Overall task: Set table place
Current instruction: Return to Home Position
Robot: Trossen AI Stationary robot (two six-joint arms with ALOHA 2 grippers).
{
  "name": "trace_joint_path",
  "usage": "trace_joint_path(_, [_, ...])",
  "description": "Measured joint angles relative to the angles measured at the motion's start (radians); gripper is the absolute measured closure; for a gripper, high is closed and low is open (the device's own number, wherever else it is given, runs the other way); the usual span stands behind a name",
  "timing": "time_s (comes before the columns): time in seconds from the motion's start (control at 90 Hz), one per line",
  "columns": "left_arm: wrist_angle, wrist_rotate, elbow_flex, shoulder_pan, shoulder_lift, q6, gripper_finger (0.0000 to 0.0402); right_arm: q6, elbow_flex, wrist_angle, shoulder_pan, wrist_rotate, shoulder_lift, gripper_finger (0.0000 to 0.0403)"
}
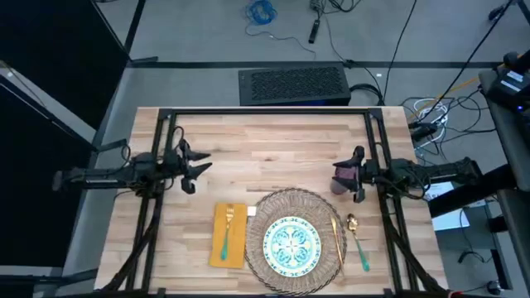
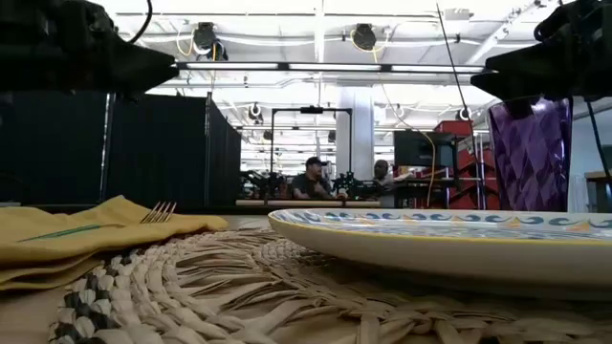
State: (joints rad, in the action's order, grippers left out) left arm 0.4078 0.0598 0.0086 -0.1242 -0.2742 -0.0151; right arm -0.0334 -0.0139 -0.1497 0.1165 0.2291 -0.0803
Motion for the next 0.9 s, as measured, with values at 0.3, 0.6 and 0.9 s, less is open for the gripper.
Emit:
trace_joint_path(0.3, [-0.15, 0.02, 0.0, 0.0, 0.0, -0.004, 0.0265, -0.007, 0.0, 0.006, 0.0, 0.001, 0.0, 0.0193])
trace_joint_path(0.6, [-0.174, 0.052, 0.0, 0.0, 0.0, -0.003, 0.0265, -0.007, 0.0, 0.007, 0.0, 0.001, 0.0, 0.0193])
trace_joint_path(0.9, [-0.174, 0.061, 0.0, 0.0, 0.0, -0.003, 0.0265, -0.007, 0.0, 0.006, 0.0, 0.002, 0.0, 0.0193])
